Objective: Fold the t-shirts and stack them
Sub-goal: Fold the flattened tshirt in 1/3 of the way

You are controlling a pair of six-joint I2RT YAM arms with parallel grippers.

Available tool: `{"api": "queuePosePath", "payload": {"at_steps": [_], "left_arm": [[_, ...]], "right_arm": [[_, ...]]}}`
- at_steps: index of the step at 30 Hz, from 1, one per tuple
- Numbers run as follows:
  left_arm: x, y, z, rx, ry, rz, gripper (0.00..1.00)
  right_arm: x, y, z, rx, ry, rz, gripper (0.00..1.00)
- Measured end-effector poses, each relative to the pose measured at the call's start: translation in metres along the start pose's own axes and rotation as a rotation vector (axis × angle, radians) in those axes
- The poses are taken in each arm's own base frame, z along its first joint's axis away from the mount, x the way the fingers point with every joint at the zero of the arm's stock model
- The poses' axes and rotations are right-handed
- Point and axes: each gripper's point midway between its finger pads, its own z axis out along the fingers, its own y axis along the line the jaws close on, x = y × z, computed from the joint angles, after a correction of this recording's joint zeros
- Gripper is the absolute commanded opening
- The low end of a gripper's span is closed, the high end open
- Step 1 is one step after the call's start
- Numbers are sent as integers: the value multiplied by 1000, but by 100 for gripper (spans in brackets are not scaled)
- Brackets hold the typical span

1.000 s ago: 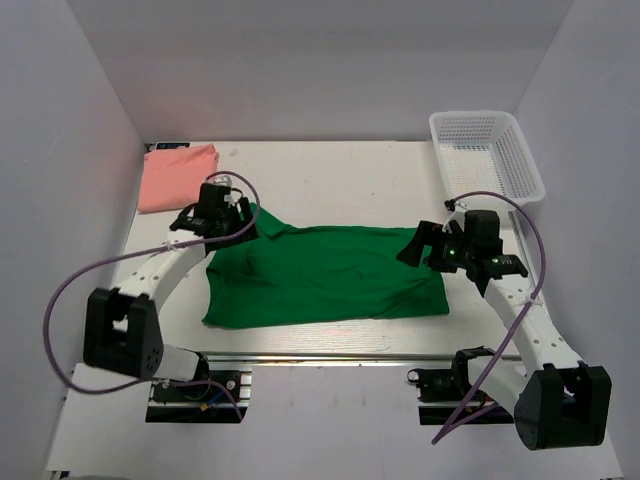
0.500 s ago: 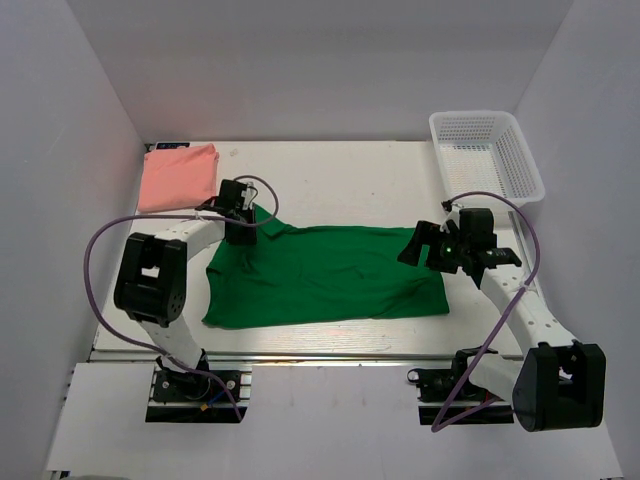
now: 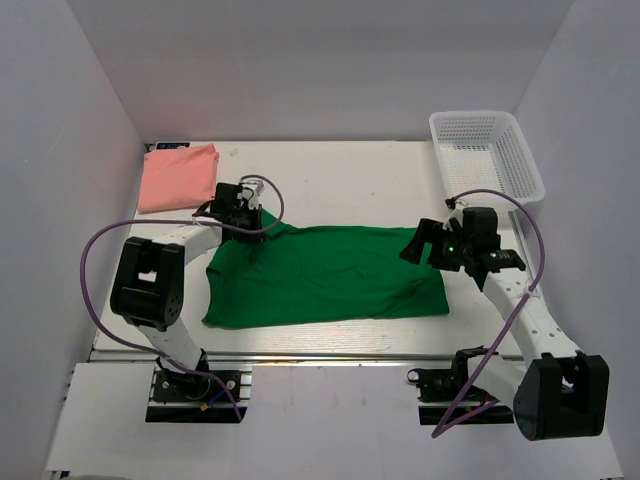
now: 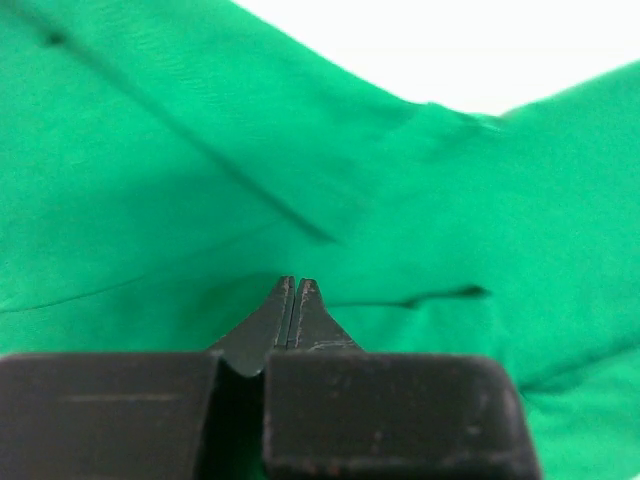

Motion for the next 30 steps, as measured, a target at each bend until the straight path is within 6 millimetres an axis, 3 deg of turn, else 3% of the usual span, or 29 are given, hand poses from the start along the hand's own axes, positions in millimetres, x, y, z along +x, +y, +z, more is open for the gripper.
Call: {"api": "queuePosePath", "payload": {"at_steps": [8,13,16,19,20,21,26,30], "left_arm": [[-20,-35,-14,205,-110,123,0],[-27,-32,-7,196,-100,129,0],[-27,-19,-1,132,-77,111,0],[-22,4,-1,3,-53,79,22],[-20,12,-1,-39,-45,71,40],[-18,20,-2,-87,-38,63,99],[-20,49,-14,-261,-39,13,100],[-37,57,-22,-319,-72,-4,100]], "right_arm": [[-5,4,-7,-11,-32,-14,91],[-4,5,-7,-15,-35,-15,91],[2,3,-6,-11,-22,-9,91],[4,2,-6,-9,-19,-8,91],[4,2,-6,-9,-19,-7,91],[4,2,-7,-9,-21,-9,91],[2,4,-10,-13,-34,-15,91],[0,4,-13,-11,-49,-20,91]]}}
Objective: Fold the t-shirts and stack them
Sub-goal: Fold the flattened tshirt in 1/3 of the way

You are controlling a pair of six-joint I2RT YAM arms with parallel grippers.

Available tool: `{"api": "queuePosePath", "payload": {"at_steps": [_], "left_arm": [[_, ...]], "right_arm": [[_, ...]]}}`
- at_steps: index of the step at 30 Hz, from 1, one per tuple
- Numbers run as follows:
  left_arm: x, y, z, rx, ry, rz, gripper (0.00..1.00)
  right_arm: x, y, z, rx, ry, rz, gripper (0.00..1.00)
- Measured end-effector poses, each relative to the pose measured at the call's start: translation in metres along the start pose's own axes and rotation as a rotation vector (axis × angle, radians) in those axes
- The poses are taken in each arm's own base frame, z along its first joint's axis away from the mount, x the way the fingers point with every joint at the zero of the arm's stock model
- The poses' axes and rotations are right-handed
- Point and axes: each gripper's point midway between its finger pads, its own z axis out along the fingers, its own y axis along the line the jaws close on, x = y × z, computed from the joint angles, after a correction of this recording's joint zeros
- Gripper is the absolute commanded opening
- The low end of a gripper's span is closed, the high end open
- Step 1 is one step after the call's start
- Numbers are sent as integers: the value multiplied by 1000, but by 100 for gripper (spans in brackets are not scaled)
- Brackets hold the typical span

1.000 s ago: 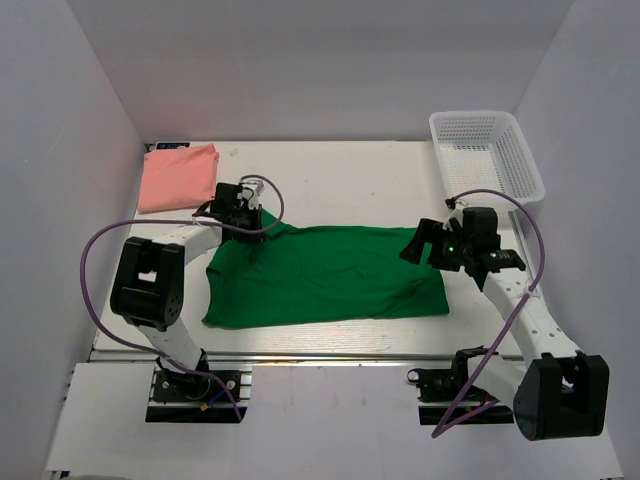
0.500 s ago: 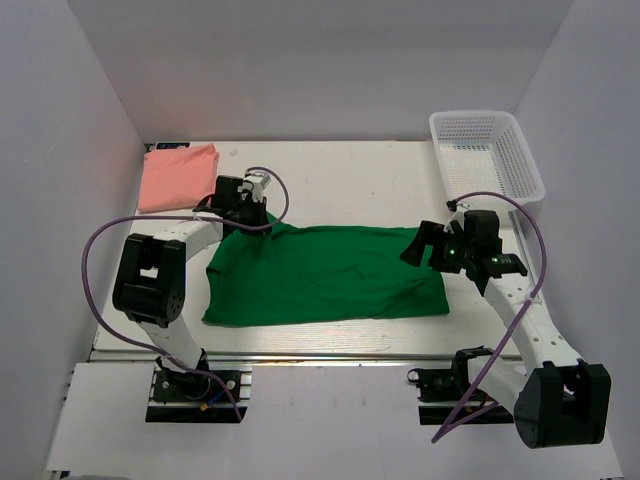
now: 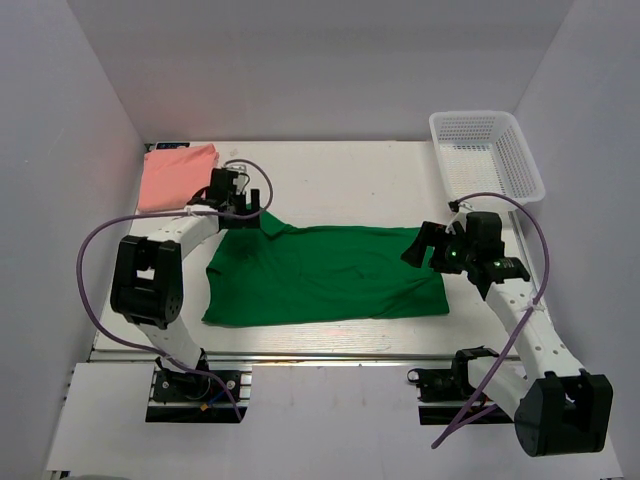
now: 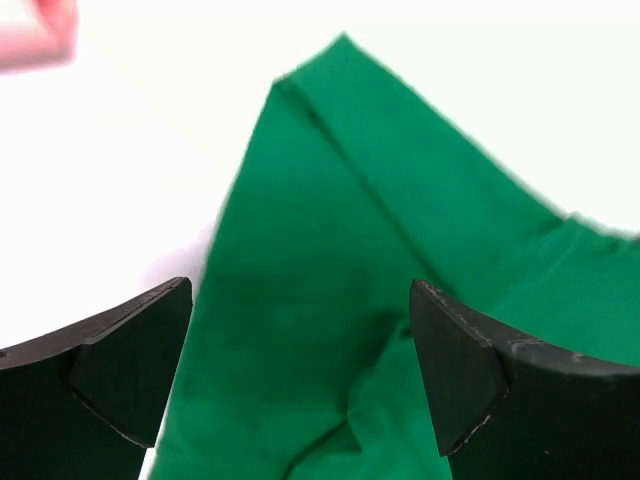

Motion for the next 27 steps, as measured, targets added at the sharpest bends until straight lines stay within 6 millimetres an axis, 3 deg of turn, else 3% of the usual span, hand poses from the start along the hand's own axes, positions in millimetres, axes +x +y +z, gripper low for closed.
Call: {"api": "queuePosePath", "payload": {"at_steps": [3,4,6,9,10,11,12,16,22,25,27], "left_arm": [[-24,-2,0,0,-42,-16,94],[-31,-3,2,4,-52,-21,81],[-43,-8,10,14,-59,-35,70],[-40,-15,25,42,-23,-41,69],[-35,-18,27,60,-5,-43,72],[-28,-21,28,78,14,-42,90],[-21,-24,27,97,27,-37,100],[1,-39,-4,206,28,-47,100],[4,-78,-71,474,-126,-32,100],[12,-105,-75,647,-116,-7,100],[32,-113,-59,698,-46,-14,100]], "right_arm": [[-1,-1,0,5,-4,0,91],[-1,-1,0,7,-4,0,91],[-1,-2,1,10,-4,4,91],[1,-3,3,14,6,10,91],[1,-4,4,15,11,11,91],[2,-4,4,16,14,13,91],[2,-4,5,17,17,13,91],[3,-3,6,5,23,14,91],[13,-1,10,-28,40,16,91],[17,-2,11,-29,51,20,91],[17,-2,11,-29,50,20,91]]}}
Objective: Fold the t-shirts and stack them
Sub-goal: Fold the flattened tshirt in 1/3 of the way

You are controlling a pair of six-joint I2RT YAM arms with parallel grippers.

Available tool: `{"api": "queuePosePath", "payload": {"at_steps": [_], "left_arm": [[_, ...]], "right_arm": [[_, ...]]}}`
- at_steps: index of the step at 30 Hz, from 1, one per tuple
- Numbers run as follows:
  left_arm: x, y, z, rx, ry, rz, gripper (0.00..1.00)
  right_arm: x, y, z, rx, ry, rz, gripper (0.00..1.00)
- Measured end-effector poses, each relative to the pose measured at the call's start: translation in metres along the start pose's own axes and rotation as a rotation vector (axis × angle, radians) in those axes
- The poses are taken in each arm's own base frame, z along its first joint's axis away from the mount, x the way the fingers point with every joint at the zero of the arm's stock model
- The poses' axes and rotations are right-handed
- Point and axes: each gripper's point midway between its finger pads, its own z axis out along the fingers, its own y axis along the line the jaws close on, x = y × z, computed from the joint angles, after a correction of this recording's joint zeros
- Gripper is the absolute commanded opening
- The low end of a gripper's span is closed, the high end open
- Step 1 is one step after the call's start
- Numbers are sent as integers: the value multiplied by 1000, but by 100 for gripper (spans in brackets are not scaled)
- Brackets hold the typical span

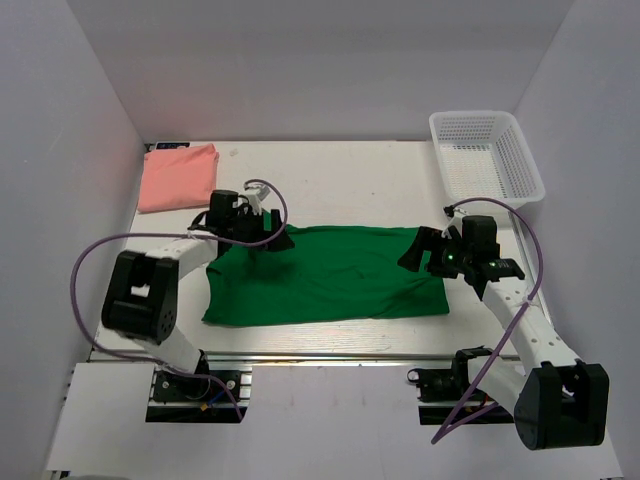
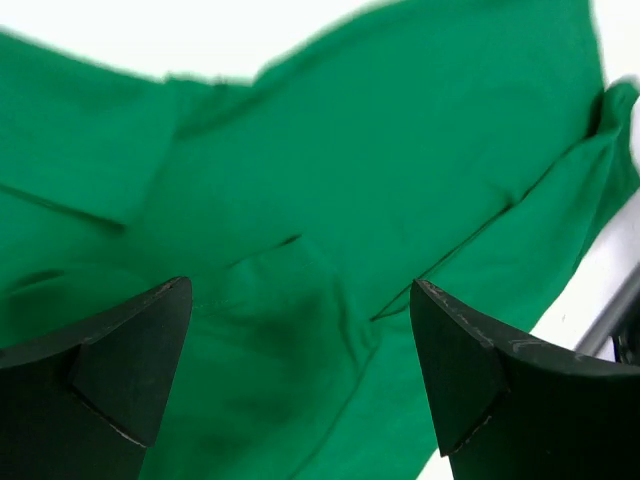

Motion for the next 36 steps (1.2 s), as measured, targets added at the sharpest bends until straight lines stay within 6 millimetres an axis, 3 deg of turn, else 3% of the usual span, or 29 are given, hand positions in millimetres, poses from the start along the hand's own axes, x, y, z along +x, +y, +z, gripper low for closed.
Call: {"api": "queuePosePath", "payload": {"at_steps": [4,12,20,23,25,31,34,36], "left_arm": [[40,19,25,43,114,-84,100],[21,27,37,68,63,-34,100],[15,9,39,225,42,29,100],[-6,6,36,211,17,57,100],[-31,6,32,161,-22,84,100],[-114,42,18,-137,-136,80,100],[-132,67,22,-220,-148,44,93],[-127,88,29,-261,-116,5,91]], "right_arm": [[0,0,0,0,0,0,91],[-4,4,-6,-9,-28,-12,91],[-8,9,-11,-27,-50,-24,91],[-8,10,-12,-29,-55,-27,91],[-8,10,-11,-28,-55,-26,91],[-9,-4,-6,45,-47,14,91],[-10,-12,-1,92,-32,39,91],[-12,-17,1,125,-15,56,91]]}}
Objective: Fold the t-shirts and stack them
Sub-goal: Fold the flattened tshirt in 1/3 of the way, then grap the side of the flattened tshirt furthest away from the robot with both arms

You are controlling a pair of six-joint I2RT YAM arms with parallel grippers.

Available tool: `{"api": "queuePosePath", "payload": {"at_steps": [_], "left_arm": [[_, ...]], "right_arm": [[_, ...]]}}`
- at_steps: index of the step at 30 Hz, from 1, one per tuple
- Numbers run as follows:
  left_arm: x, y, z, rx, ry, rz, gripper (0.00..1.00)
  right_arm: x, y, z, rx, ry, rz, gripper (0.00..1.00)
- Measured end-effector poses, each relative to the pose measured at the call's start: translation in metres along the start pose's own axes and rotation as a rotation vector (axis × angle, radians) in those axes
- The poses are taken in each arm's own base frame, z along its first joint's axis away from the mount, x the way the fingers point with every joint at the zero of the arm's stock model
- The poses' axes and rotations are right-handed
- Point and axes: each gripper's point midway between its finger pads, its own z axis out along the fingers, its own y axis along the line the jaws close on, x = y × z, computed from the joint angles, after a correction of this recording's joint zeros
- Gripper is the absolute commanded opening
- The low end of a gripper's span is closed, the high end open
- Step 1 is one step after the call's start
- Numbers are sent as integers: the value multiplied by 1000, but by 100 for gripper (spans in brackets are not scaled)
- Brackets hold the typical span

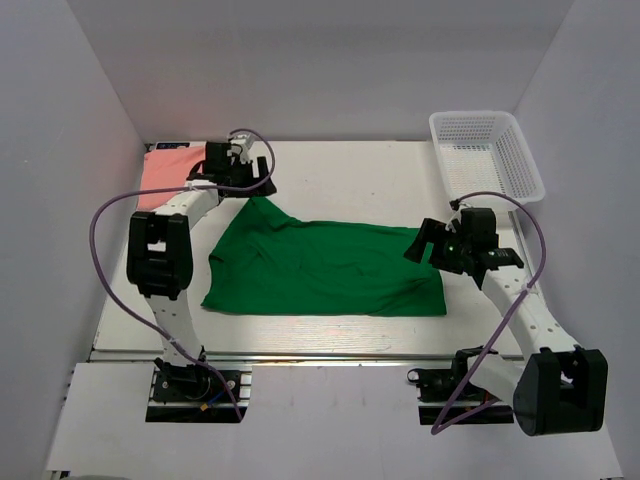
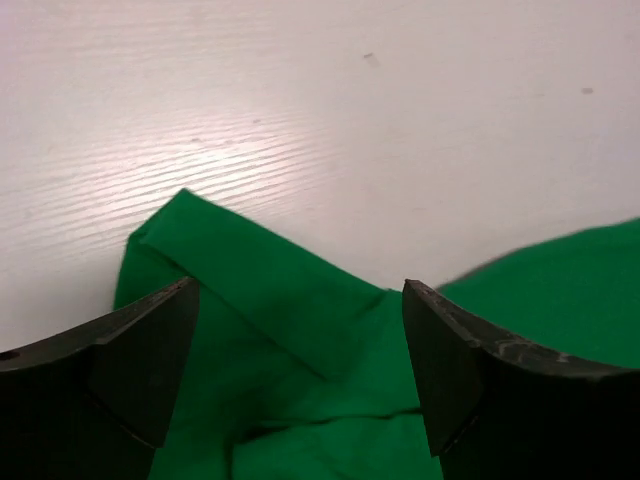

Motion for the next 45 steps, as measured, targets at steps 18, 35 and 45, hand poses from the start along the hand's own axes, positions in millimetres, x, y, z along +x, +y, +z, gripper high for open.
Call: {"api": "queuePosePath", "payload": {"at_steps": [18,35,45], "left_arm": [[38,60,74,-37,157,-135,20],[44,42,64,47,164,-151,0],[-6,11,18,99,59,-102,0]], "right_arm": [[-19,-13,9,107,14,24,91],[-24,-34,30,236,7,168,89],[-60,-46,75,314,-98,222,88]]}}
